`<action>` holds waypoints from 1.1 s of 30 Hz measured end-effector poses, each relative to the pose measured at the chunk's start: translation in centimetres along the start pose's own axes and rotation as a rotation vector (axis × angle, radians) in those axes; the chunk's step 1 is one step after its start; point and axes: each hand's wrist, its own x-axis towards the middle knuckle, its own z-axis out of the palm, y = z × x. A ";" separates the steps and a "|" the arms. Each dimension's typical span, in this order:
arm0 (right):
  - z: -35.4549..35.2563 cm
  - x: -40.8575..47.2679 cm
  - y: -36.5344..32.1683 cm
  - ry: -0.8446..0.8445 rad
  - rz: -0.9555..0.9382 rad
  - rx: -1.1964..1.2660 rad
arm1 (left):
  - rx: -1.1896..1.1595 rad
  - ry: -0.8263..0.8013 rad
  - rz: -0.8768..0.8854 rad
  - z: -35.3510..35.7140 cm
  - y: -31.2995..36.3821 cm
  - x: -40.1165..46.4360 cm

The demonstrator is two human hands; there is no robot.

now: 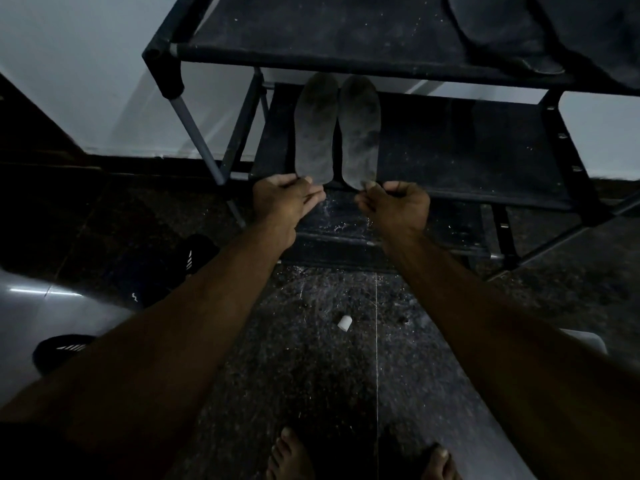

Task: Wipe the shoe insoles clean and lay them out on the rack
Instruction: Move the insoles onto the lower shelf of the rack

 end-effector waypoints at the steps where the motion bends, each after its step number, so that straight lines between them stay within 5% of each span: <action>1: 0.0 0.0 0.0 -0.004 -0.005 -0.013 | -0.001 -0.003 -0.001 0.0 -0.1 -0.1; 26: -0.9 -0.1 0.0 0.049 0.072 -0.175 | -0.005 0.025 -0.013 0.2 -0.3 -1.5; 33: -4.1 -3.0 -4.1 0.020 0.031 -0.264 | 0.148 -0.034 0.013 0.6 2.4 -5.4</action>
